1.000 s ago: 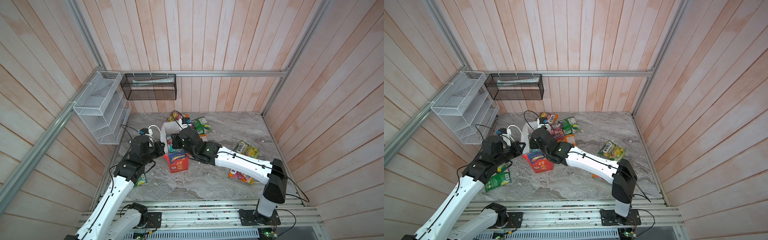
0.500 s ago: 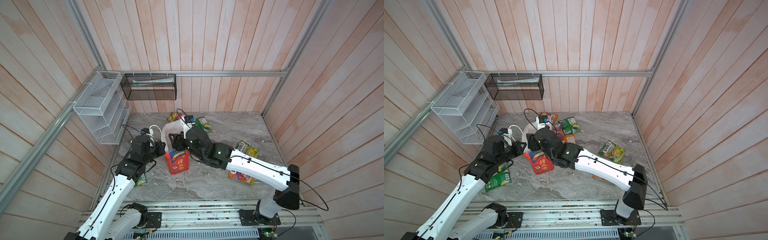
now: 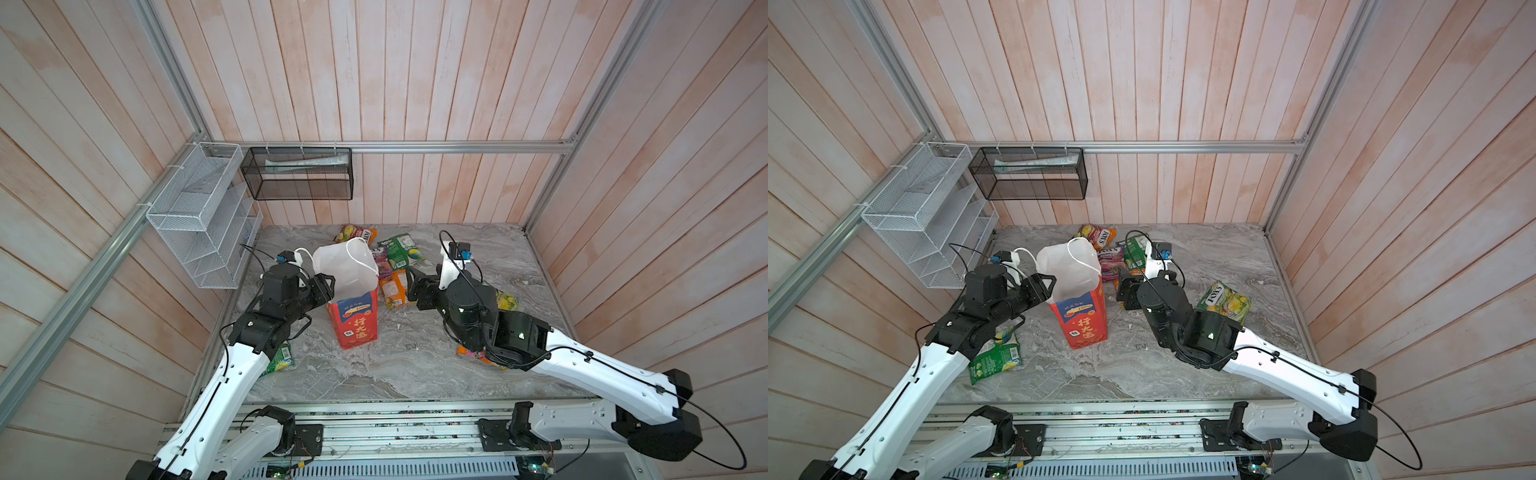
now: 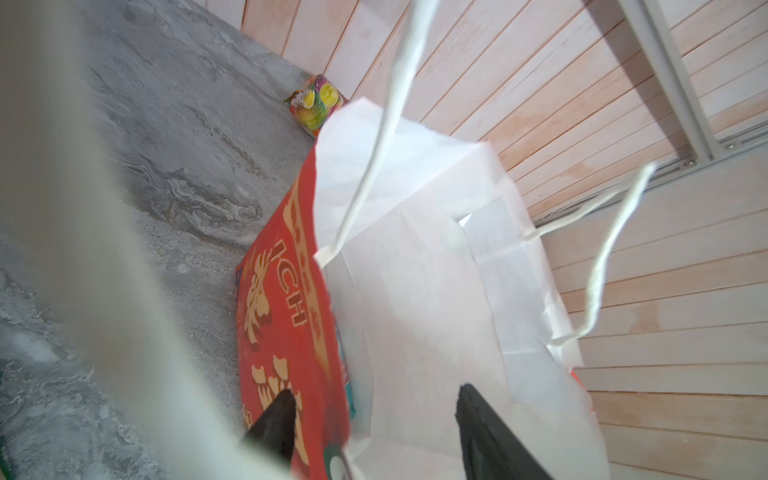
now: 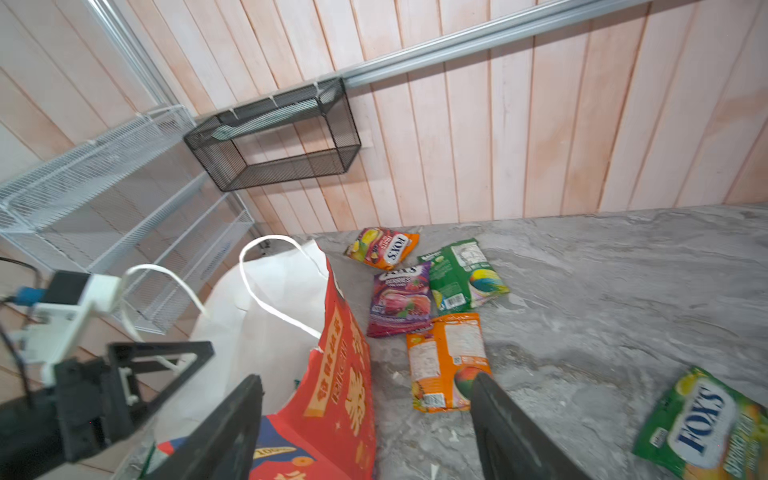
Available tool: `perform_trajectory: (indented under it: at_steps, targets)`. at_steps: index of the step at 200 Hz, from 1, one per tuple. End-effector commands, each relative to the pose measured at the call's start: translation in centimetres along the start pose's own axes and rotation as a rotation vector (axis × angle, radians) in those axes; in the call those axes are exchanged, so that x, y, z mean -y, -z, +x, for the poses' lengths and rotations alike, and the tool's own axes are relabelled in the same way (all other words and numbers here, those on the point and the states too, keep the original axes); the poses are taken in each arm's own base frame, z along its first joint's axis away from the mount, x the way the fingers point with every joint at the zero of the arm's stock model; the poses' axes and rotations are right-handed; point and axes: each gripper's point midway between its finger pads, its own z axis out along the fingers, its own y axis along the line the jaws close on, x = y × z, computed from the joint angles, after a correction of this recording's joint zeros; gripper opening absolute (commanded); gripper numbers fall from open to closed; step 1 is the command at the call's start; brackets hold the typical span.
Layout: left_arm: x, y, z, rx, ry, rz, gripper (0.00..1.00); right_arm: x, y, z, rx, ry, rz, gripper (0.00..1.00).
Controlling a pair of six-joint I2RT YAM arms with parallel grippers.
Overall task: Place the snacks into the paper bag
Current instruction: 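Withdraw the right gripper from the bag toward the green Fox's Spring Tea packet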
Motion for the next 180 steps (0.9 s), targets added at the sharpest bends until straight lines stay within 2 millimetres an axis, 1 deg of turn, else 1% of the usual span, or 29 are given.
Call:
perform_trajectory:
  at_steps: [1, 23, 42, 74, 89, 116, 128, 143, 160, 173, 180]
  targets:
    - [0.1, 0.2, -1.8, 0.032, 0.0, -0.044, 0.68, 3.4, 1.0, 0.6, 0.034, 0.031, 0.109, 0.8]
    - [-0.1, -0.6, -2.7, 0.029, -0.003, -0.097, 0.69, 5.3, 1.3, 2.1, 0.032, 0.047, 0.146, 0.8]
    - [-0.7, -0.6, -3.5, 0.043, -0.005, -0.156, 0.69, 6.9, 1.6, 3.3, 0.032, 0.066, 0.188, 0.81]
    - [-1.5, -0.3, -4.6, 0.087, -0.01, -0.218, 0.66, 9.2, 2.2, 4.2, 0.038, 0.074, 0.266, 0.89]
    - [-1.4, -0.5, -4.9, 0.088, -0.009, -0.219, 0.58, 10.5, 2.3, 4.8, 0.047, 0.07, 0.305, 0.95]
    - [-1.0, -1.2, -5.3, 0.088, -0.001, -0.209, 0.42, 11.9, 2.0, 5.4, 0.038, 0.049, 0.31, 0.95]
    - [-1.1, -1.7, -5.2, 0.072, 0.0, -0.219, 0.41, 12.8, 2.1, 5.2, 0.047, 0.053, 0.336, 0.95]
    - [-1.7, -2.3, -5.0, 0.061, 0.0, -0.249, 0.4, 14.1, 2.2, 5.1, 0.058, 0.058, 0.384, 0.95]
    - [-2.1, -2.8, -4.7, 0.059, 0.001, -0.258, 0.4, 15.7, 2.0, 5.0, 0.059, 0.023, 0.416, 0.95]
    - [-2.4, -3.0, -4.7, 0.057, 0.0, -0.271, 0.36, 16.7, 1.6, 5.1, 0.056, 0.008, 0.425, 0.95]
    - [-2.4, -3.1, -4.7, 0.057, 0.0, -0.274, 0.33, 17.3, 1.3, 5.4, 0.048, 0.002, 0.439, 0.96]
